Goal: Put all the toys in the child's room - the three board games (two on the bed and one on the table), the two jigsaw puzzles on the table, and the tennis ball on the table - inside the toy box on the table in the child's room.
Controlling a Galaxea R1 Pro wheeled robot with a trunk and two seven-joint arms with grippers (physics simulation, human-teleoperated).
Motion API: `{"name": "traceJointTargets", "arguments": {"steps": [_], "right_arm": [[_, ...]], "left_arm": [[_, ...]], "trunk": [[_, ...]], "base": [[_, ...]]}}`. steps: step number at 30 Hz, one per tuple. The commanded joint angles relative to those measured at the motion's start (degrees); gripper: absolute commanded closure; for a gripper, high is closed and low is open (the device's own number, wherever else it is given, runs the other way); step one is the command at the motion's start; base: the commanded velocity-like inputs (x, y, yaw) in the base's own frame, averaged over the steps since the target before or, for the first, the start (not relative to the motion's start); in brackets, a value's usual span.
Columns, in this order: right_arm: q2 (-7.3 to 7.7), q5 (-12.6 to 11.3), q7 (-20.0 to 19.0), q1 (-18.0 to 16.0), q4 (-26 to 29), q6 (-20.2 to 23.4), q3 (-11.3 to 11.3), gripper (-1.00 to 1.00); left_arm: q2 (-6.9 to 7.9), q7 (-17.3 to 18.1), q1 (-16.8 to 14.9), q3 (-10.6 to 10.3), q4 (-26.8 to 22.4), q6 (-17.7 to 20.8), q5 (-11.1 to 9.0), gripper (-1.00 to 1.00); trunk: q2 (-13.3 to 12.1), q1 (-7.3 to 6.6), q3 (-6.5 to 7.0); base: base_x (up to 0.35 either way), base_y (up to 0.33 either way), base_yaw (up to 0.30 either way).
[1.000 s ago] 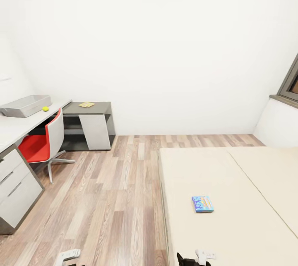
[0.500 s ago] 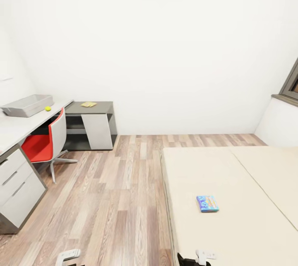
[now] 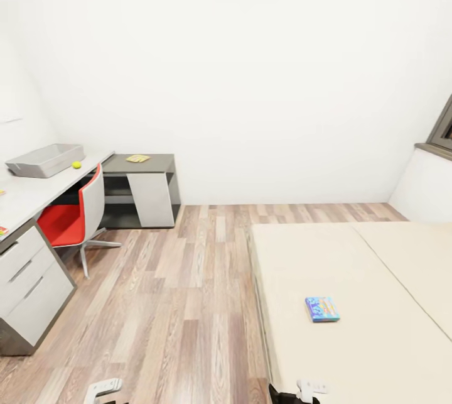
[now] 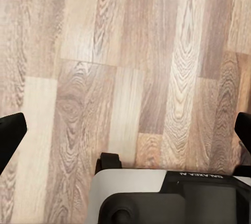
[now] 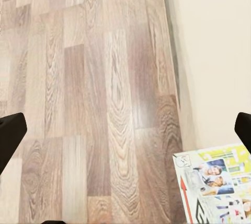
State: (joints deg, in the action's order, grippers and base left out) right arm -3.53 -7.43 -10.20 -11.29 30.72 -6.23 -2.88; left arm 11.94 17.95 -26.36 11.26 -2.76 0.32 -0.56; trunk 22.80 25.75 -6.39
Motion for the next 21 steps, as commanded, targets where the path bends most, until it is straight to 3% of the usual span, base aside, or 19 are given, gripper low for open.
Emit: {"name": "traceJointTargets", "arguments": {"steps": [1,21], "right_arm": [[-0.03,-0.57,-0.52,-0.05,-0.04,-0.1,-0.3,-1.0],[0.02,-0.57,-0.52,-0.05,-0.04,-0.1,-0.3,-1.0]], "left_arm": [[0.02,0.25,-0.06,0.25,0.04,0.03,-0.05,-1.0],[0.02,0.25,-0.05,0.25,0.04,0.03,-0.05,-1.0]], "trunk": [[0.12,0.03,-0.12],[0.12,0.03,-0.15]], "base": [[0.0,0.107,0.0],[0.0,0.148,-0.022]]}}
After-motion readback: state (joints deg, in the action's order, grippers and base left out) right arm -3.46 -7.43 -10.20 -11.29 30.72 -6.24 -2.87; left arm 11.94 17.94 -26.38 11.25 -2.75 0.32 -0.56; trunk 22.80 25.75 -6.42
